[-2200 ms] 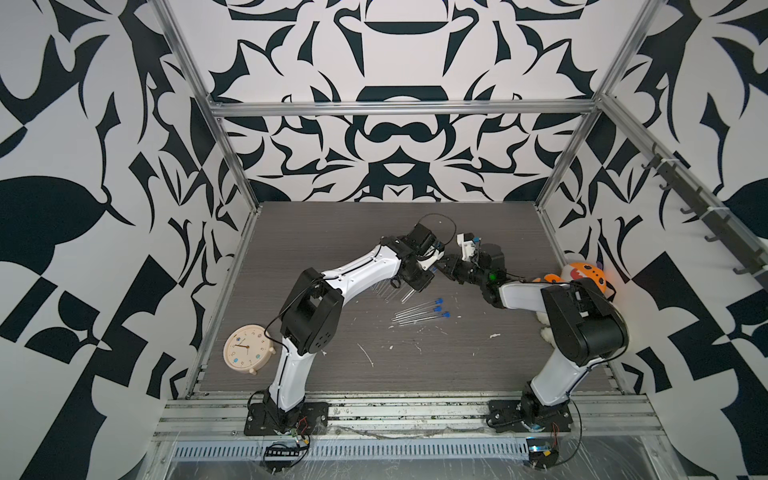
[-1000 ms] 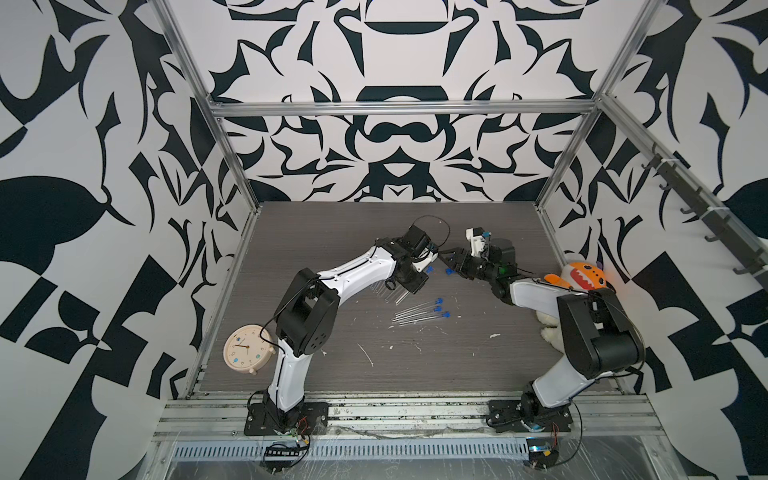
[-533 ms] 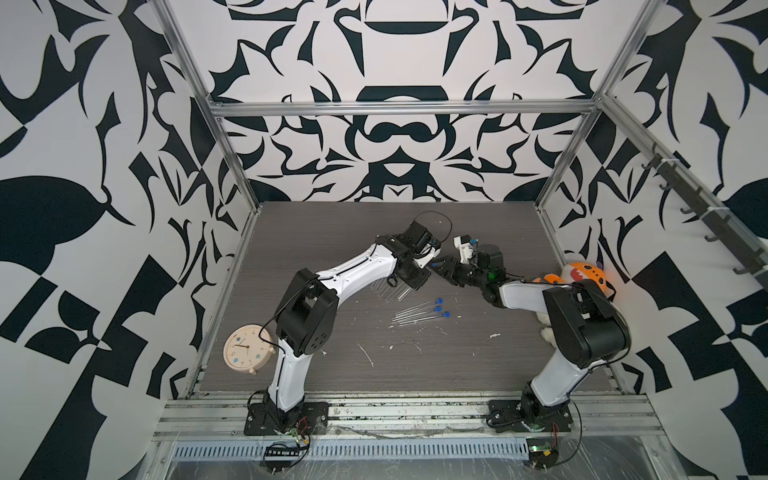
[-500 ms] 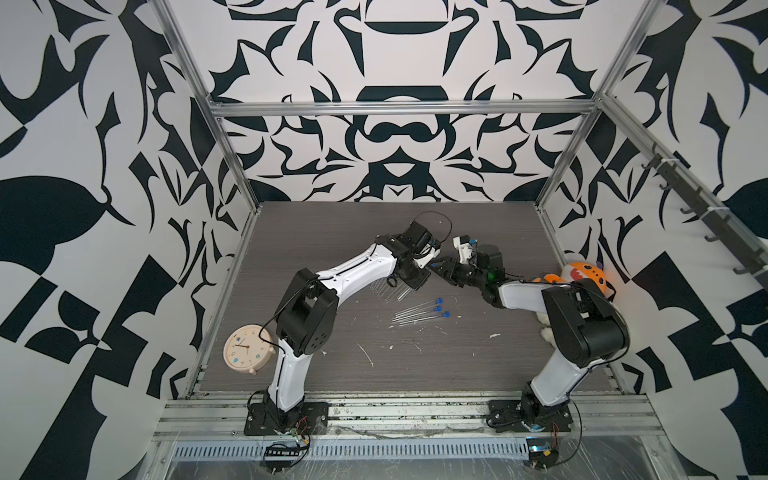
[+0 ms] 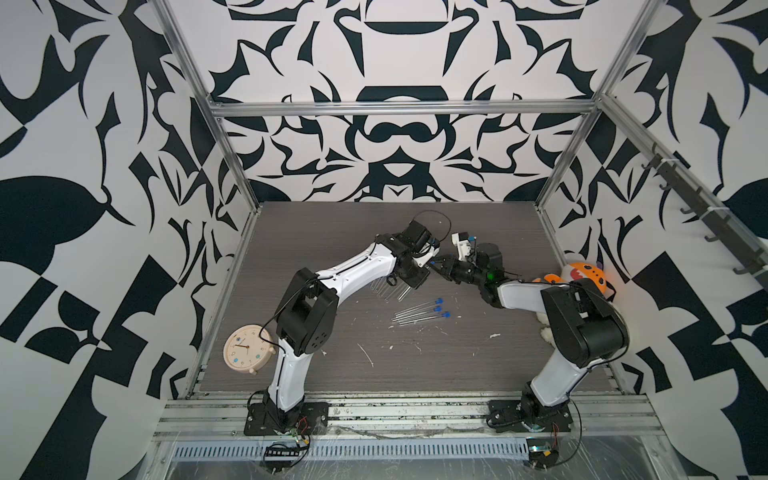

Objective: Remove stoppers from test tubes
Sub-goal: Open the stopper on the test tube.

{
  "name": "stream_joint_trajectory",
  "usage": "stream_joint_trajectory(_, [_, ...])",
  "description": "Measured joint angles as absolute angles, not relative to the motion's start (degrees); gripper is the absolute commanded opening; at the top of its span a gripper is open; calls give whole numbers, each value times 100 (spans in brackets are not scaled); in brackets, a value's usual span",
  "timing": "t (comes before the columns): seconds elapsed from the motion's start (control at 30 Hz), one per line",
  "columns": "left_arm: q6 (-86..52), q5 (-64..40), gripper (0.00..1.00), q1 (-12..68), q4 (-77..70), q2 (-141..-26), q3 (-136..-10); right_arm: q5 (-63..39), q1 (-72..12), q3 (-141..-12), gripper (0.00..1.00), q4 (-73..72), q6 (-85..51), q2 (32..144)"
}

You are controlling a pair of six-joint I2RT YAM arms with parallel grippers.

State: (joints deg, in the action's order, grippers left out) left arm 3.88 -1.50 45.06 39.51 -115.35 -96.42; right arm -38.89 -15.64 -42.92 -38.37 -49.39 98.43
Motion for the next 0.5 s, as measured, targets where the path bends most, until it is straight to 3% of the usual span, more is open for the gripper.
stream_joint_trajectory(0.23, [388, -134, 2, 4506, 3905, -11535, -9612, -3876, -1564, -4307, 0, -3817, -4947, 9843])
stream_joint_trajectory(0.3, [388, -134, 17, 4506, 3892, -11535, -9603, -3872, -1564, -4313, 0, -3780, -4947, 9843])
stream_joint_trajectory(0.37, [416, -134, 39, 4506, 3887, -11535, -9603, -3874, -1564, -4313, 0, -3780, -4950, 9841])
stream_joint_trajectory(0.43, [421, -134, 48, 4506, 3887, -11535, -9605, -3822, -1575, -4316, 0, -3739, -4941, 9841])
stream_joint_trajectory(0.5, [408, -134, 49, 4517, 3883, -11546, -9623, -3787, -1575, -4316, 0, -3704, -4941, 9841])
